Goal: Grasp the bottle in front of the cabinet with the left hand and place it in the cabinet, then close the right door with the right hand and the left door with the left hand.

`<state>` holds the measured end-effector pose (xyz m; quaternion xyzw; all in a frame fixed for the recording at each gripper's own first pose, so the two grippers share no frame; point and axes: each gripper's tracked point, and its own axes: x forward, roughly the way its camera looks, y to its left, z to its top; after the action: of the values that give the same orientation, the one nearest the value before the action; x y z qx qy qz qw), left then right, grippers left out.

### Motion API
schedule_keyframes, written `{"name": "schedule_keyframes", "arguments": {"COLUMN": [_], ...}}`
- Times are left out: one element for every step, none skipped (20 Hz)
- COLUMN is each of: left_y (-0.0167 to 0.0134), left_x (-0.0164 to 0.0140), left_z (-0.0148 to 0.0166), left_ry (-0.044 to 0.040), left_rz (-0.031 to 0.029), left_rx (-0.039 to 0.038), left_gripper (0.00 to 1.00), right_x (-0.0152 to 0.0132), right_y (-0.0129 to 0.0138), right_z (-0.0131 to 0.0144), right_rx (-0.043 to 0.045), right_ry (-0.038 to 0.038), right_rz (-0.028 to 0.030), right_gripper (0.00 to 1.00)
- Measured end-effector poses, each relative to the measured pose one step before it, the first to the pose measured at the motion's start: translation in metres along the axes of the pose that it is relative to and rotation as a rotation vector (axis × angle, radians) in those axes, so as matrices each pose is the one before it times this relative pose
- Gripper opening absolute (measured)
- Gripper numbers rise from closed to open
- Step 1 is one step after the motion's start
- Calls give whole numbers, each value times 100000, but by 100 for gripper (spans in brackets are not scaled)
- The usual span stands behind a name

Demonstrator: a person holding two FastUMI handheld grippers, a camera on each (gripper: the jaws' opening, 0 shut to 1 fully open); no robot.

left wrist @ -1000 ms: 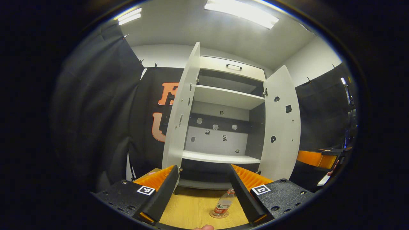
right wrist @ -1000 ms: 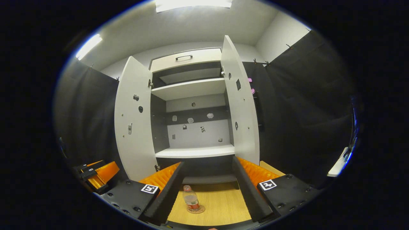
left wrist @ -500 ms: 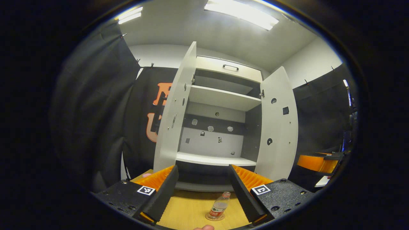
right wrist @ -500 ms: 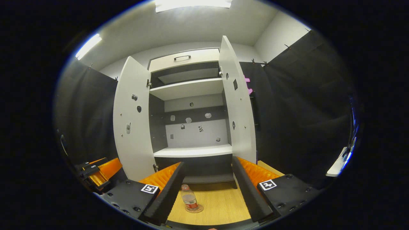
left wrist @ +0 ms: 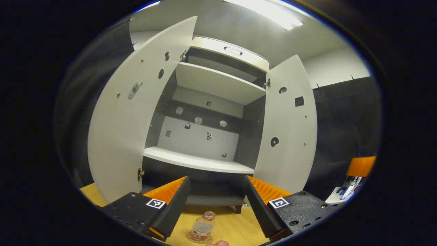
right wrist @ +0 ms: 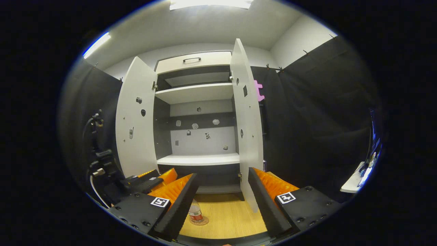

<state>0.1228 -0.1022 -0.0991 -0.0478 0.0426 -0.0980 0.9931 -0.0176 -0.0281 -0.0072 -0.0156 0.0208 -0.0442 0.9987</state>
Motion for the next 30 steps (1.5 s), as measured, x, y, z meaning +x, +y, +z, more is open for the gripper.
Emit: {"name": "schedule_keyframes", "arguments": {"left_y": [5,160,-54,162,110,112,230,122,-92,-242,-267,-151,180,342,235,219,369,402,253,456,190,35,-9,-16,-287,-318,-360,-317,-329,-424], "left_x": [1103,807,760,587,443,426,165,157,185,-4,-25,-8,-42,-39,85,203,309,277,210,185,172,74,-173,0,-494,-726,-851,-1046,-1137,-1169], "left_z": [-1816,-1660,-1406,-1711,-1707,-1520,-1406,-1440,-1534,-1387,-1311,-1253,-1135,-1162,-1279,-928,-785,-531,-414,-327,-426,-334,-168,408,-159,347,997,1469,1531,1747], "left_ry": [1973,1267,281,1433,1305,966,1236,1111,1571,1576,1778,1839,1731,2156,2591,2007,1949,1184,717,648,666,1031,564,19,2109,1460,-236,-1647,-1469,-1157], "left_rz": [829,564,309,787,769,736,1156,1012,56,-377,-402,-30,1191,2099,1524,1252,1931,1658,1729,1986,1225,343,746,-100,-936,-819,-636,253,438,282], "left_rx": [421,564,1199,2210,2459,2315,1902,1539,1736,1274,595,-410,-1010,-1399,-1544,-1614,-1349,-942,-261,188,26,-395,200,386,-758,-2040,-2300,-1845,-1230,-526], "left_gripper": [94,95,94,94,95,95,95,94,95,95,95,95,95,95,95,95,95,95,95,95,95,95,92,78,76,73,72,72,72,72], "right_x": [-83,-64,-8,-14,18,-10,75,15,190,268,175,227,229,203,109,215,245,267,314,328,386,593,501,445,480,405,445,336,345,219], "right_y": [-318,-290,-251,-256,-260,-162,-92,46,82,109,158,178,219,192,130,134,71,101,-41,-71,-173,-173,-243,-226,-207,-244,-336,-424,-381,-412], "right_z": [-145,-123,-102,-126,-188,-127,-206,-200,-146,-105,-156,-86,-58,-94,-5,-30,-139,-119,-1,-28,23,17,-15,-51,-82,-59,-35,-130,-130,-96], "right_rx": [-81,31,-143,-464,-781,-902,-756,-344,152,380,340,264,166,-71,-264,-470,-608,-514,-398,-575,-682,-719,-409,-16,58,-177,-506,-558,-459,-182], "right_ry": [906,815,882,890,803,678,915,926,809,785,706,392,128,89,-107,97,622,714,204,12,-147,-181,-34,64,124,264,329,301,329,253], "right_rz": [-970,-896,-866,-954,-844,-799,-460,22,211,181,240,311,389,334,480,677,944,1282,1421,1602,1786,1792,1969,2282,2722,2337,2628,2376,2417,2449], "right_gripper": [98,98,98,98,98,98,98,98,98,98,98,98,98,98,98,98,98,98,98,98,98,98,98,98,98,98,98,98,98,98]}}
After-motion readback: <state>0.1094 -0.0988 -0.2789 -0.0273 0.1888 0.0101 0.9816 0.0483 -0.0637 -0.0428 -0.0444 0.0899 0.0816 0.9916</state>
